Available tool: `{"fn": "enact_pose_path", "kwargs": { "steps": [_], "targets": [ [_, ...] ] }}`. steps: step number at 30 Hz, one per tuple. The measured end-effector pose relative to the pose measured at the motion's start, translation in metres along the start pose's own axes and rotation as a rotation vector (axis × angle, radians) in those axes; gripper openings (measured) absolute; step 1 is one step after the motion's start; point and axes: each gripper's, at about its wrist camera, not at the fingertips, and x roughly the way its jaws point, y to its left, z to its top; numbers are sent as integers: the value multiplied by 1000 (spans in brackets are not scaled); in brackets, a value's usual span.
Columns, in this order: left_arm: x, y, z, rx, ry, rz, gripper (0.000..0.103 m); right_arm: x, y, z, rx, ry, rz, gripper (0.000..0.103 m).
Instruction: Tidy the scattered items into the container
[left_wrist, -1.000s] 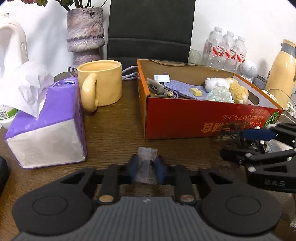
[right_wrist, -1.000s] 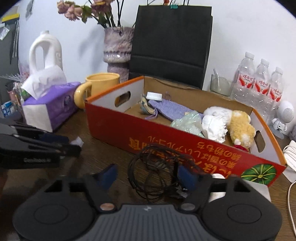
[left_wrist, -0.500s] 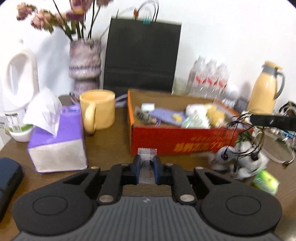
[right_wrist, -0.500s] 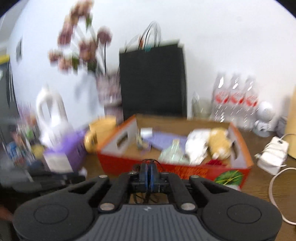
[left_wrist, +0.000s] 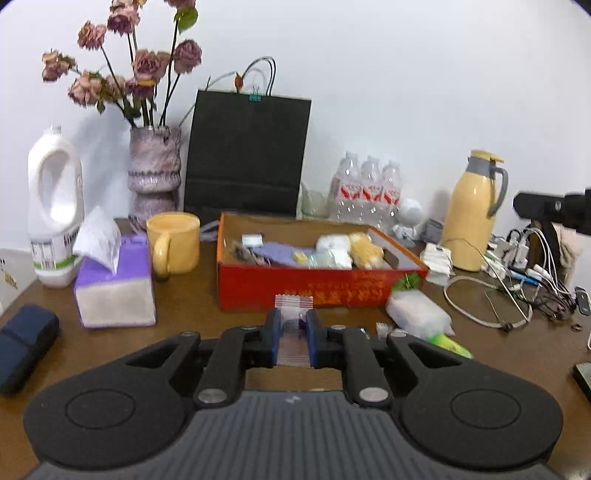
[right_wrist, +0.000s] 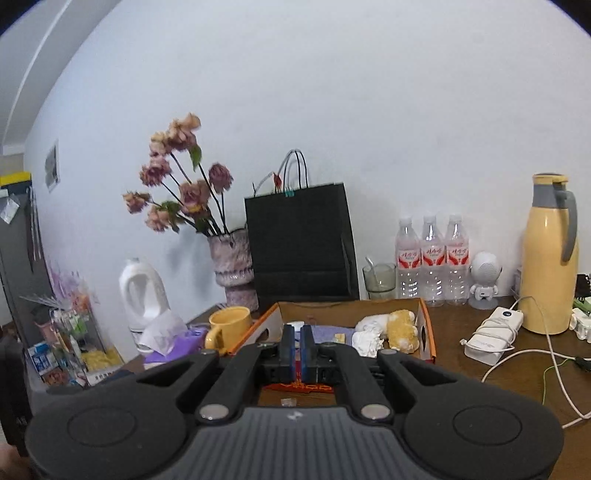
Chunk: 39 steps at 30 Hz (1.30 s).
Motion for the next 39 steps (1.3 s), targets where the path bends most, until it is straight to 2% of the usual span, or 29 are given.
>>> {"fn": "enact_pose_path", "kwargs": {
  "steps": [3,5,6,8,10,13,15,18,20,22,24,25,26,27,29,33,36,39],
  "targets": [
    [1,-7,-16,7,48,4,15,-6,-3,-6,14,23,0,2],
    [-4,-11,-23,22,41,1,15,-8,-3,-13,10,43,3,2],
    [-4,-12,-26,25,44,1,15,-8,-3,-17,1,60,15,7],
    [-1,-9,-36,29,77,0,15,3,-3,-29,1,153,74,14],
    [5,-3,-48,27,130,14,15,21,-3,-48,26,237,133,27],
    [17,9,-60,2,203,44,15,53,9,-80,13,348,167,29],
    [24,16,-64,-1,225,66,15,71,19,-97,-28,382,164,28],
    [29,22,-67,-27,242,44,17,94,30,-110,-66,416,185,28],
    [31,23,-67,-33,233,67,26,104,35,-116,-78,440,206,28],
    [30,25,-68,-28,219,89,61,113,39,-120,-94,457,199,28],
    [24,25,-66,-22,193,90,71,120,38,-124,-102,478,185,27],
    [19,24,-65,-11,174,71,72,121,37,-126,-99,488,182,23],
    [18,21,-61,2,162,48,72,122,35,-127,-90,494,187,9],
    [15,18,-60,25,148,15,74,122,33,-128,-76,497,192,3],
    [18,8,-59,96,136,-42,75,121,30,-129,-46,497,199,2],
    [42,-14,-60,251,166,-84,75,123,22,-125,11,498,229,1],
    [65,-18,-57,269,224,-106,75,124,15,-123,34,507,233,1],
    [79,-19,-55,263,253,-135,74,122,13,-122,17,500,191,1]
  ]
}}
